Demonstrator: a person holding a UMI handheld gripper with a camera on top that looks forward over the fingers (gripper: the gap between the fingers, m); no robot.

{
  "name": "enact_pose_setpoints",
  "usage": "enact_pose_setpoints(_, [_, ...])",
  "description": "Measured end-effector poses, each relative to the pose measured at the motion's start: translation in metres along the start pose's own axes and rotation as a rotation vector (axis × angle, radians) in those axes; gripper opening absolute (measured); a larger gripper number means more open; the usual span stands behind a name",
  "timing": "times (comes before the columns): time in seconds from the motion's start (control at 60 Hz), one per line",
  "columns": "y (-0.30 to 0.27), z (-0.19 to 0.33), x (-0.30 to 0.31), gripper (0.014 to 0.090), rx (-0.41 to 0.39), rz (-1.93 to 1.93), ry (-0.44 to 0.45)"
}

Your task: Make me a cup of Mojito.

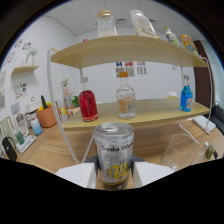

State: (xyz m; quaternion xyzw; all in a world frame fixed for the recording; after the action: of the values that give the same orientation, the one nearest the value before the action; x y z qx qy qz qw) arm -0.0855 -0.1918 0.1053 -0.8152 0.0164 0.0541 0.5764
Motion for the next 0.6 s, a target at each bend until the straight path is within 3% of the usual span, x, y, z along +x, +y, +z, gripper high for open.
enact_pose_setpoints(0.217, [0.031, 0.011, 0.000, 0.0515, -0.037, -0.044, 0.000])
enact_pose_setpoints(0.417, [0.033, 0.005, -0.003, 0.0529, 0.006, -0.093, -0.002])
enact_pose_setpoints(0.6, [0.040, -0.005, 0.000, 0.0534, -0.011, -0.089, 0.011])
